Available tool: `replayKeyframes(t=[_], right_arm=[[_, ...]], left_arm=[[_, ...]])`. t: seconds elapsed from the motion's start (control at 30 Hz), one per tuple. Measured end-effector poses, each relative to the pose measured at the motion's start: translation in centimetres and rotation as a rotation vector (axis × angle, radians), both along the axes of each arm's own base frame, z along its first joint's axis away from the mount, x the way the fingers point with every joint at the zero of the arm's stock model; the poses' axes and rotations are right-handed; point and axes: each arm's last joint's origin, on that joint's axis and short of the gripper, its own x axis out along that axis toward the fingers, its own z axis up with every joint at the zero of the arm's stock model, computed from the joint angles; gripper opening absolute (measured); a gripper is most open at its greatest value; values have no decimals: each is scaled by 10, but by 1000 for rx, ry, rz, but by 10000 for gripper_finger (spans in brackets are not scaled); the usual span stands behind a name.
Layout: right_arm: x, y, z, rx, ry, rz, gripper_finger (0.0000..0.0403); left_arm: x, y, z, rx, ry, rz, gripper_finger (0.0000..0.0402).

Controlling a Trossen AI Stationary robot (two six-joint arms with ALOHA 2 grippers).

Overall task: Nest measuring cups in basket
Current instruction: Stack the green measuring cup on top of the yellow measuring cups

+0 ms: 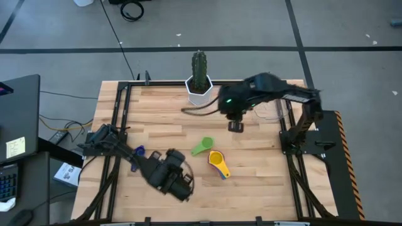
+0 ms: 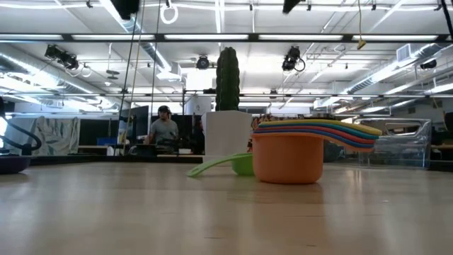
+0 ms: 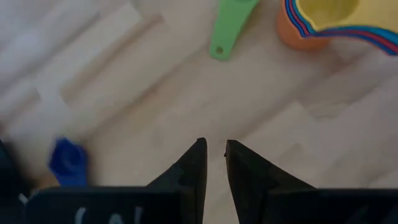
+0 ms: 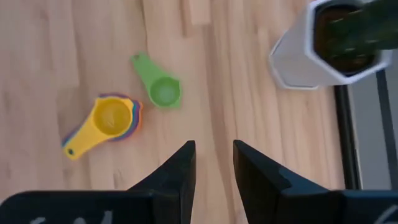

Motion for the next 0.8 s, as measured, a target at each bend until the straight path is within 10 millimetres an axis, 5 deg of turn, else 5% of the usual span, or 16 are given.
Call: replayKeyframes(t=[0.33, 0.63, 0.8], right_arm=[[-70, -5, 53, 39, -244, -112, 111], [-111, -3, 74, 49, -353, -118, 111], [-126, -2, 80, 48, -388, -114, 111]], left_arm=[[42, 89, -1, -11, 116, -85, 66], [86, 161, 3, -206, -78, -336, 66], [91, 183, 0, -174, -68, -476, 66]])
